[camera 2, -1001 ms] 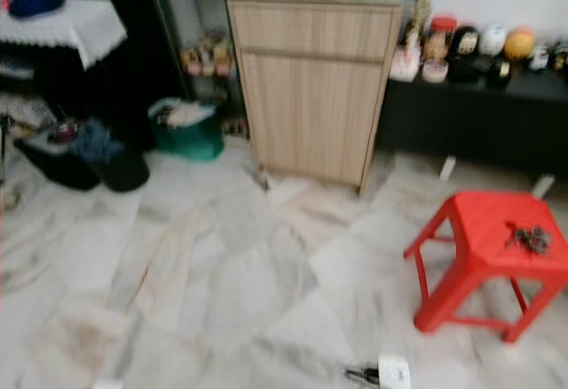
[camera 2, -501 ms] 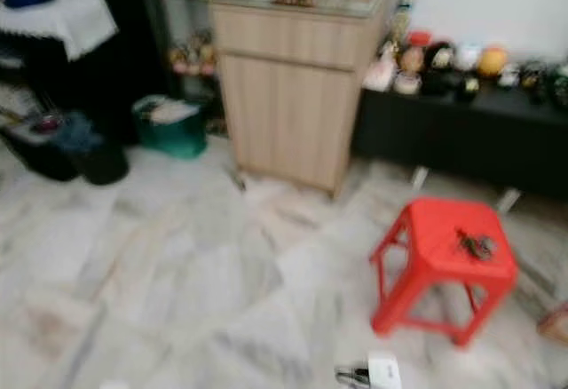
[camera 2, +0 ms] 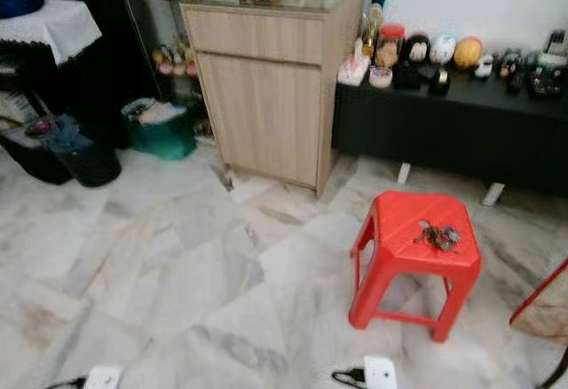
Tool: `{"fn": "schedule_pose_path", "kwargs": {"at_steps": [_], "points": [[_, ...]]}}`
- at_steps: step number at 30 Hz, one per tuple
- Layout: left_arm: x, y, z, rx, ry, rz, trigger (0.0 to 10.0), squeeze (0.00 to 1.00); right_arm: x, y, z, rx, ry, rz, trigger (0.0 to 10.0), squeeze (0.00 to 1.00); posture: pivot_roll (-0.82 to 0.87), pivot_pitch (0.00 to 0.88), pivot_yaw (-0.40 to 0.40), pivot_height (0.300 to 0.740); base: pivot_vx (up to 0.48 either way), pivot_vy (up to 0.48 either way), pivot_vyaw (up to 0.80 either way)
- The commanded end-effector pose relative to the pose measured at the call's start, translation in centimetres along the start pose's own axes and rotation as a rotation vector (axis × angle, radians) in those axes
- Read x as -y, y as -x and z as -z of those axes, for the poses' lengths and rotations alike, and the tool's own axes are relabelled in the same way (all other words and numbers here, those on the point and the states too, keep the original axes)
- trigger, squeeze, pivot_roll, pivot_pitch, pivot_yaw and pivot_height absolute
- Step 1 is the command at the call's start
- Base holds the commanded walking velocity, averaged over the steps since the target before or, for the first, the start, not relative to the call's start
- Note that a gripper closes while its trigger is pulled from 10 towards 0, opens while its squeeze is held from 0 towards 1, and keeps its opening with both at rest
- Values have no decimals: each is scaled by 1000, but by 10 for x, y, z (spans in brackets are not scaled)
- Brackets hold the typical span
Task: Hang keys on a hook
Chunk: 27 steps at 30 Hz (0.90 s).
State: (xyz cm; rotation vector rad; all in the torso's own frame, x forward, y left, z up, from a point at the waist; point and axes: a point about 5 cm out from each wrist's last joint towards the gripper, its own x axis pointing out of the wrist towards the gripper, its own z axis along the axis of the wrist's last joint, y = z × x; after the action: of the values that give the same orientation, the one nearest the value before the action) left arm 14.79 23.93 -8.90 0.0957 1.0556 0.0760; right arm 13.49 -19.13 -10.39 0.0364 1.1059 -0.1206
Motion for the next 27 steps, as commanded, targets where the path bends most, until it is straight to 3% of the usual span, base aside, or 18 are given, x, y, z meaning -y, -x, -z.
{"fn": "schedule_pose_path", "kwargs": {"at_steps": [1, 8, 13, 15, 21, 24, 27], "points": [[-6, 2, 7, -20, -7, -19, 10000, 0, -10, -1, -5, 10, -5, -24, 10000, 0, 46, 0, 20, 740, 0, 0, 0], [-1, 2, 11, -20, 12, -11, 10000, 0, -7, -1, -4, 3, 17, -27, 10000, 0, 59, 0, 3, 740, 0, 0, 0], [-8, 6, 23, -40, 24, -16, 10000, 0, -7, -1, -3, 7, -22, -22, 10000, 0, 65, 0, -7, 740, 0, 0, 0], [-15, 8, 27, -46, 28, -29, 10000, 0, -6, -1, -2, -2, -21, -17, 10000, 0, 66, 0, -7, 740, 253, 0, -775], [-16, 8, 29, -50, 20, -26, 10000, 0, -6, -1, -3, 4, 4, -21, 10000, 0, 72, 0, -12, 740, 295, 0, -606], [-13, 7, 27, -45, 23, -23, 10000, 0, -6, -1, -4, 12, -5, -20, 10000, 0, 76, 0, -17, 740, 352, 0, 0], [2, 4, 22, -38, 25, -8, 10000, 0, -6, -1, -5, 16, -4, -30, 10000, 0, 69, 0, -17, 740, 355, 0, 0]]}}
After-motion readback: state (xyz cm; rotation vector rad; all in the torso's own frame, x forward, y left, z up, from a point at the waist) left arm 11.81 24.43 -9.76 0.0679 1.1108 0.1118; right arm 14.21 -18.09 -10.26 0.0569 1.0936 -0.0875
